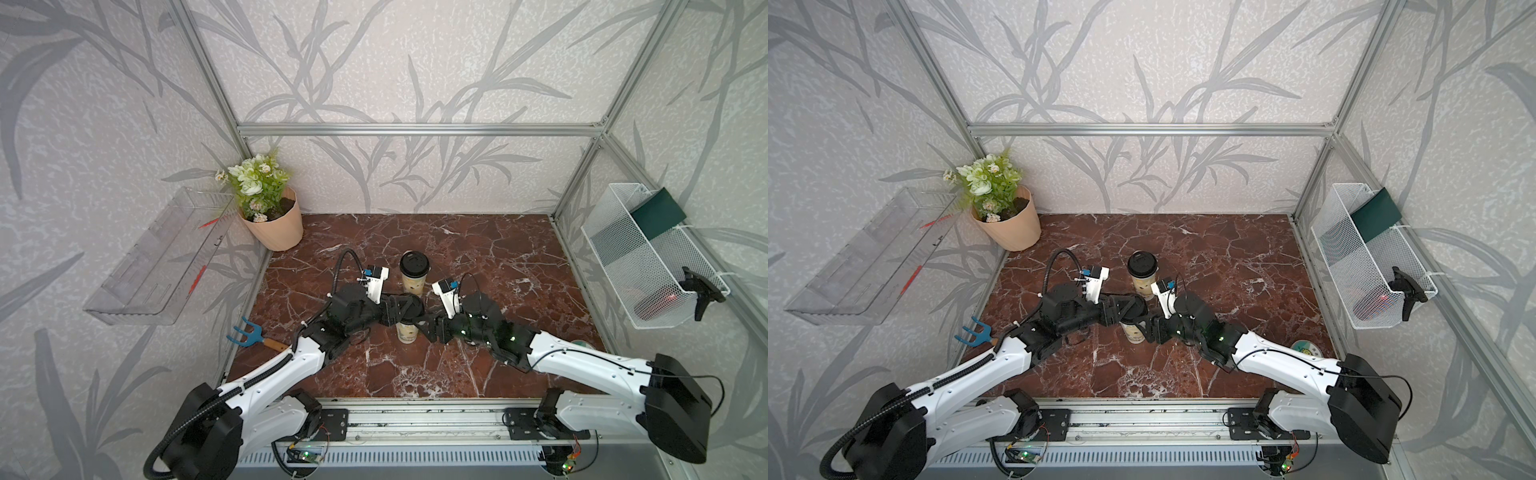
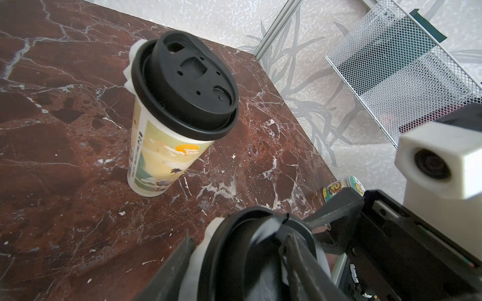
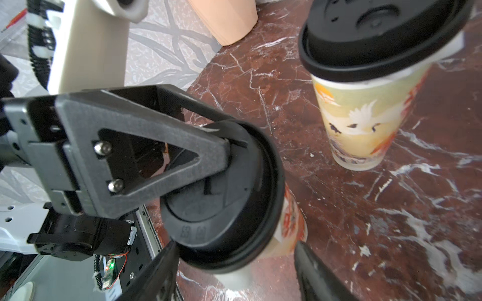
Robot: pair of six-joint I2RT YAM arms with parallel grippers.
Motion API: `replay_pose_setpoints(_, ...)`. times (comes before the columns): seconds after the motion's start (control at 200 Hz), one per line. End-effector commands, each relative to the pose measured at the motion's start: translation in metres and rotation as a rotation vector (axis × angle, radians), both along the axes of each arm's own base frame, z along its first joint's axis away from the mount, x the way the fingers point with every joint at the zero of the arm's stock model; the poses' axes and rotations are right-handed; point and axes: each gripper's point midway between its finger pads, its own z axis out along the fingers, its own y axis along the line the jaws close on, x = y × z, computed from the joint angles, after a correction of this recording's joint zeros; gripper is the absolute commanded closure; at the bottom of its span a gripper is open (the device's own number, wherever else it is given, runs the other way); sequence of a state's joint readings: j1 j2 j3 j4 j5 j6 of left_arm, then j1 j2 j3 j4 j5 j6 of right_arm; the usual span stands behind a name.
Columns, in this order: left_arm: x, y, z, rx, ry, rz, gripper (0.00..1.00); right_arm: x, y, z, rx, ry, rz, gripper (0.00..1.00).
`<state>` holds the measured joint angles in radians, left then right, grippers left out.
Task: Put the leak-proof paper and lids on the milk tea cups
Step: Secure the cup lid on the cup.
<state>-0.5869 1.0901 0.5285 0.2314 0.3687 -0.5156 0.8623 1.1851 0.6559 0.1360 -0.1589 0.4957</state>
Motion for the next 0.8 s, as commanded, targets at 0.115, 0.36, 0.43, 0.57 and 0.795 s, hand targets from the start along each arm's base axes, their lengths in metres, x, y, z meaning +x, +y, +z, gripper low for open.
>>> replay_pose_setpoints(0.115,-0.039,0.029,-0.098,0.248,0.286,-0.012,0.45,0.020,-0.012,0.001,-0.060,0.023,-0.050,0.37)
replay_pose_setpoints(0.36,-0.039,0.028,-0.099,0.247,0.289,-0.015,0.45,0.031,-0.021,-0.022,-0.102,0.083,-0.111,0.49)
replay_pose_setpoints(0.43,-0.039,0.028,-0.100,0.246,0.292,-0.016,0.45,0.028,-0.027,-0.035,-0.139,0.111,-0.126,0.50)
replay_pose_setpoints(0.57,-0.039,0.027,-0.102,0.246,0.302,-0.018,0.45,0.017,-0.033,-0.064,-0.174,0.174,-0.128,0.53)
replay_pose_setpoints(0.795,-0.041,0.026,-0.105,0.245,0.315,-0.023,0.45,-0.004,-0.042,-0.105,-0.260,0.253,-0.134,0.54)
